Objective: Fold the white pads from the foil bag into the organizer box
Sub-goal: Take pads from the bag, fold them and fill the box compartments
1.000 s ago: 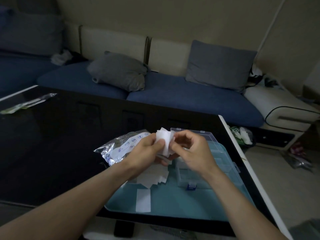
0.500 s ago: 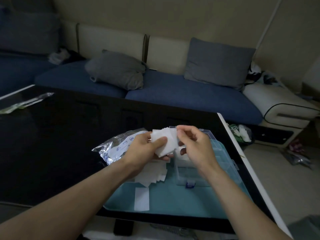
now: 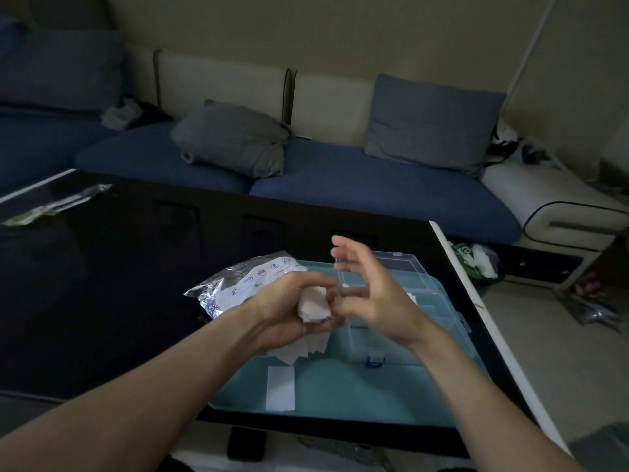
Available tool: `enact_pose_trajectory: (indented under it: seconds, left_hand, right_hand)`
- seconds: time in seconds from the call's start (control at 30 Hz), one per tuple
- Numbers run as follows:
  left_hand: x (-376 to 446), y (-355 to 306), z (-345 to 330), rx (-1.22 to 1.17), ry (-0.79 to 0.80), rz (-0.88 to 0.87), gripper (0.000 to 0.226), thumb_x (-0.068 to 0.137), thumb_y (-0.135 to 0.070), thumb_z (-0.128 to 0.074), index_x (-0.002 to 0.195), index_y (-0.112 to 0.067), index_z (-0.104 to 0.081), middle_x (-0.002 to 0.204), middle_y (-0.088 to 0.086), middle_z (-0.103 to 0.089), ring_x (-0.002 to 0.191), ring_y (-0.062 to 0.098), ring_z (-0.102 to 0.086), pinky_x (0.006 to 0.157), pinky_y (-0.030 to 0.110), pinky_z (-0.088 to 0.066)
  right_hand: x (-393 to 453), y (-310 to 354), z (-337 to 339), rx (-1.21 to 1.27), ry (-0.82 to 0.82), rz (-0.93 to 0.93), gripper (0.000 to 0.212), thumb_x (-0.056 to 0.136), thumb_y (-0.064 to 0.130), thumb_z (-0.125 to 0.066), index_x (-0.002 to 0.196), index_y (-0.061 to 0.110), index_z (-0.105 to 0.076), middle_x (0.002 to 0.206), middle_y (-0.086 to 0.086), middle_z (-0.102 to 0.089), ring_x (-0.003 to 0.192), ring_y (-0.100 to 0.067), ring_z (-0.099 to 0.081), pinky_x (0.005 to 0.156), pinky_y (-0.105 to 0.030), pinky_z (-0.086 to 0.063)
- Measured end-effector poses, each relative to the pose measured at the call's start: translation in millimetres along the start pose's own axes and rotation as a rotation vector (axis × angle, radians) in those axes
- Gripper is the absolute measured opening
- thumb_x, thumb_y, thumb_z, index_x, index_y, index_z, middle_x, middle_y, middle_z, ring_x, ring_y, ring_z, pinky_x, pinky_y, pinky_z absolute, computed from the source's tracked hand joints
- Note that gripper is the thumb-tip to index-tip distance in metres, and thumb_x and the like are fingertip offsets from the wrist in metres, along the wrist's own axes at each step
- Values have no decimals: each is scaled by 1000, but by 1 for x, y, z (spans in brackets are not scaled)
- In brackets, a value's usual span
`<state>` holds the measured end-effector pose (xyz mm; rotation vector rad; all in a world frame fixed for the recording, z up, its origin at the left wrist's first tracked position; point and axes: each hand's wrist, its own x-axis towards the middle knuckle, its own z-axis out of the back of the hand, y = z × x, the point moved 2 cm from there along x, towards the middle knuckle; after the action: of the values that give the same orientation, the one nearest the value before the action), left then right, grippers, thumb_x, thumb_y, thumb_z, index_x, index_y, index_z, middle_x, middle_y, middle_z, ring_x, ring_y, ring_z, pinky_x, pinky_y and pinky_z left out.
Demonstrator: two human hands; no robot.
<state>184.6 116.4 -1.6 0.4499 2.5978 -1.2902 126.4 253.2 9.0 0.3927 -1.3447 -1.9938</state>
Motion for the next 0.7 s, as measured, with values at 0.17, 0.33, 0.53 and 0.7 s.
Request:
enact_pose_trajectory:
  seconds: [0.17,0.33,0.53,0.7]
  left_hand:
    - [-3,4,-12,26,166,45,15,83,-11,-61,90,-8,-74,97,15,-64,90,26,-64,83,41,-52]
    - [8,14,-8,29,41,50,33,75,-13,-70,107,-10,-64,111,17,-51,99,25,-58,82,39,-52]
    - [10,21,-24,43,135,42,23,82,-13,-68,104,-11,-61,88,10,-65,75,21,-68,61,31,-57]
    - [13,21,-30,67,220,9,29,83,-13,-64,112,-12,-60,96,10,-57,87,22,-61,75,35,-50]
  right_hand:
    - [-4,-3,-9,-166,175,48,111,61,19,-96,150,43,-34,130,24,-54,109,2,-64,89,-26,-56]
    - [-4,-9,8,-372,15,113,74,54,40,-98,117,34,-61,116,18,-60,105,2,-59,86,-16,-47]
    - [-11,-14,5,-392,33,103,118,49,41,-99,148,40,-36,136,15,-52,124,-4,-51,102,-30,-49]
    - [-24,-13,17,-372,-67,162,114,57,35,-97,151,36,-34,121,15,-62,110,3,-59,89,-13,-49]
